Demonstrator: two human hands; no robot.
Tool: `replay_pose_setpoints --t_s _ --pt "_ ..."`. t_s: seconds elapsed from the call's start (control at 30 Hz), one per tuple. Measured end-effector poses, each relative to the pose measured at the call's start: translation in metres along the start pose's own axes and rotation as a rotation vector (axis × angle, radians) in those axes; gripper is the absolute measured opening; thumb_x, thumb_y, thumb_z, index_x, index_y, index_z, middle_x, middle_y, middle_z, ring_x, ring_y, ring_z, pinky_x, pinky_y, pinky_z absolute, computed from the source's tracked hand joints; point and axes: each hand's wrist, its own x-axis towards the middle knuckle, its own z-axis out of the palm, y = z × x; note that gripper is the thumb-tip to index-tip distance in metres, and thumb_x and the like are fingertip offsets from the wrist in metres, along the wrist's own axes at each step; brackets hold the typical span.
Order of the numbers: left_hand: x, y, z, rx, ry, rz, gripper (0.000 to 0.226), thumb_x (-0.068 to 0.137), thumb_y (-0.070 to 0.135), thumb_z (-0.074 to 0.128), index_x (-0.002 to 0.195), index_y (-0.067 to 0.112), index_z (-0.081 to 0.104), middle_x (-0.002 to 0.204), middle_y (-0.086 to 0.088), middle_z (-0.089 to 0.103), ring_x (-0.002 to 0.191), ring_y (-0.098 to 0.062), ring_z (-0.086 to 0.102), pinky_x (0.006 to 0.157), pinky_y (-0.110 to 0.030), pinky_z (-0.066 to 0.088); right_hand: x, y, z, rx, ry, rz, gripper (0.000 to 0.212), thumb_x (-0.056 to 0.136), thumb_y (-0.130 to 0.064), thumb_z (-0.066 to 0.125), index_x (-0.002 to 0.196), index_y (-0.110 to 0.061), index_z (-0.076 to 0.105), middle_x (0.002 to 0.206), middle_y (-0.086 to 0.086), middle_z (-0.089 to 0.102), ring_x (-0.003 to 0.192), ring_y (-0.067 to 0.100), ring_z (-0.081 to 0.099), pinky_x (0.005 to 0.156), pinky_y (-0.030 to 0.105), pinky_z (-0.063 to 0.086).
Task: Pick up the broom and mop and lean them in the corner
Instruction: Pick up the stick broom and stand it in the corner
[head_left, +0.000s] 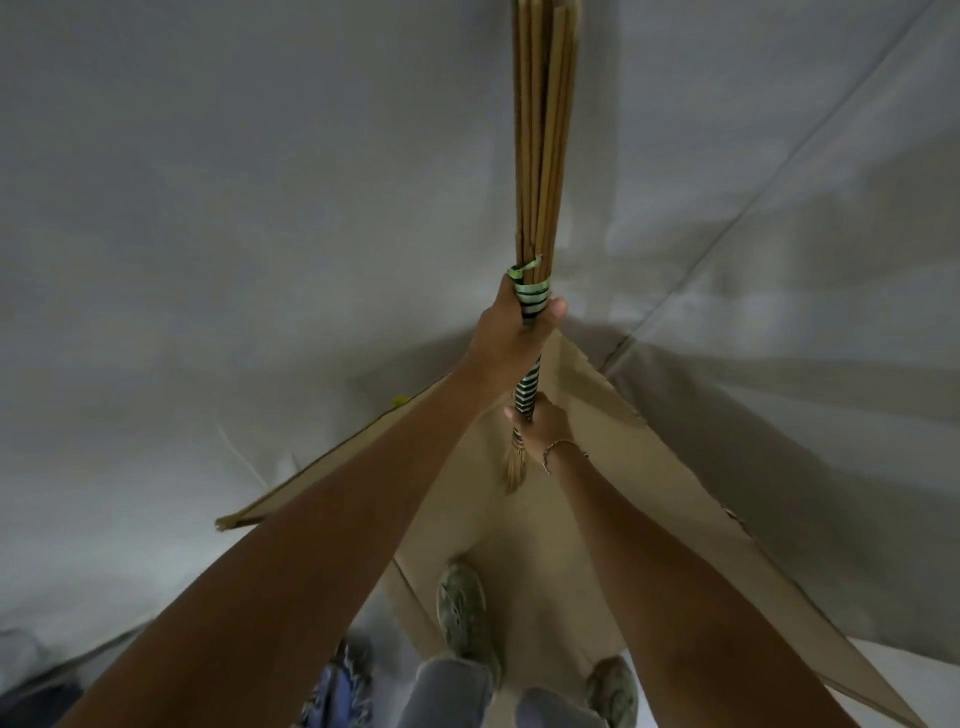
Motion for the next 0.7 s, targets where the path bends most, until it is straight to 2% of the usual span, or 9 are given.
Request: replay_pose_setpoints --t_s 0.13,0.27,0.37,0.43,0.47,0.5,0.57,0.7 --pt "0.015 -0.025 0.013 0.011 -0.011 0.019 0.032 0.092 0.030 0.057 0.112 0.005 0.054 0.078 0.016 0.055 0.073 0.005 0.054 0.061 0.000 0.038 0.031 0.011 0.011 -0.006 0.002 0.045 0.042 0.091 -0.031 0.056 0.117 0.003 0.054 0.116 0.021 0.065 0.110 0.035 0.059 0.085 0.032 0.044" --pt "0.027 -0.035 0.013 0.031 0.015 0.040 0.030 0.086 0.028 0.066 0.108 0.008 0.062 0.094 0.003 0.066 0.084 -0.004 0.057 0.068 -0.002 0.038 0.057 0.012 0.008 0.008 0.014 0.107 0.041 0.090 -0.036 0.056 0.112 -0.001 0.059 0.112 0.019 0.066 0.107 0.034 0.061 0.075 0.028 0.041" --pt "0.034 -0.035 0.008 0.043 0.042 0.005 0.040 0.083 0.025 0.070 0.118 0.008 0.060 0.103 -0.002 0.068 0.091 -0.008 0.057 0.071 0.001 0.040 0.061 0.002 0.002 -0.025 0.061 0.110 0.038 0.091 -0.036 0.052 0.104 -0.002 0.063 0.111 0.022 0.067 0.107 0.036 0.061 0.081 0.034 0.045" --pt "0.033 -0.031 0.004 0.047 0.012 -0.006 0.045 0.083 0.019 0.069 0.125 0.009 0.057 0.111 -0.003 0.068 0.103 -0.015 0.062 0.093 -0.013 0.044 0.053 -0.007 -0.003 -0.074 0.092 0.078 0.040 0.094 -0.032 0.047 0.109 0.002 0.062 0.115 0.023 0.066 0.111 0.037 0.059 0.085 0.034 0.043" --pt "0.031 -0.028 0.000 0.046 -0.007 0.000 0.049 0.083 0.016 0.068 0.129 0.010 0.054 0.121 -0.004 0.066 0.115 -0.017 0.060 0.103 -0.021 0.041 0.045 -0.013 -0.007 -0.079 0.113 0.066 0.039 0.095 -0.029 0.046 0.110 0.003 0.062 0.115 0.025 0.065 0.111 0.038 0.058 0.086 0.036 0.043" --pt "0.029 -0.025 -0.003 0.055 -0.025 -0.005 0.053 0.083 0.014 0.067 0.134 0.011 0.051 0.130 -0.004 0.063 0.124 -0.018 0.056 0.108 -0.020 0.035 0.039 -0.017 -0.010 -0.077 0.134 0.057 0.037 0.096 -0.026 0.045 0.109 0.005 0.062 0.114 0.027 0.065 0.110 0.040 0.058 0.087 0.038 0.044" --pt "0.023 -0.020 -0.011 0.125 -0.050 -0.057 0.061 0.084 0.015 0.066 0.141 0.013 0.044 0.141 -0.005 0.054 0.132 -0.019 0.048 0.102 -0.012 0.027 0.023 -0.026 -0.016 -0.079 0.164 0.043 0.033 0.095 -0.017 0.043 0.102 0.007 0.064 0.109 0.029 0.066 0.106 0.041 0.060 0.086 0.040 0.045" --pt "-0.003 -0.003 -0.031 0.307 -0.103 -0.185 0.062 0.089 0.029 0.061 0.143 0.010 0.039 0.147 -0.010 0.047 0.135 -0.025 0.044 0.105 -0.026 0.033 -0.020 -0.044 -0.033 -0.100 0.217 0.009 0.030 0.091 -0.010 0.043 0.109 0.002 0.065 0.117 0.023 0.066 0.112 0.036 0.058 0.094 0.037 0.044"
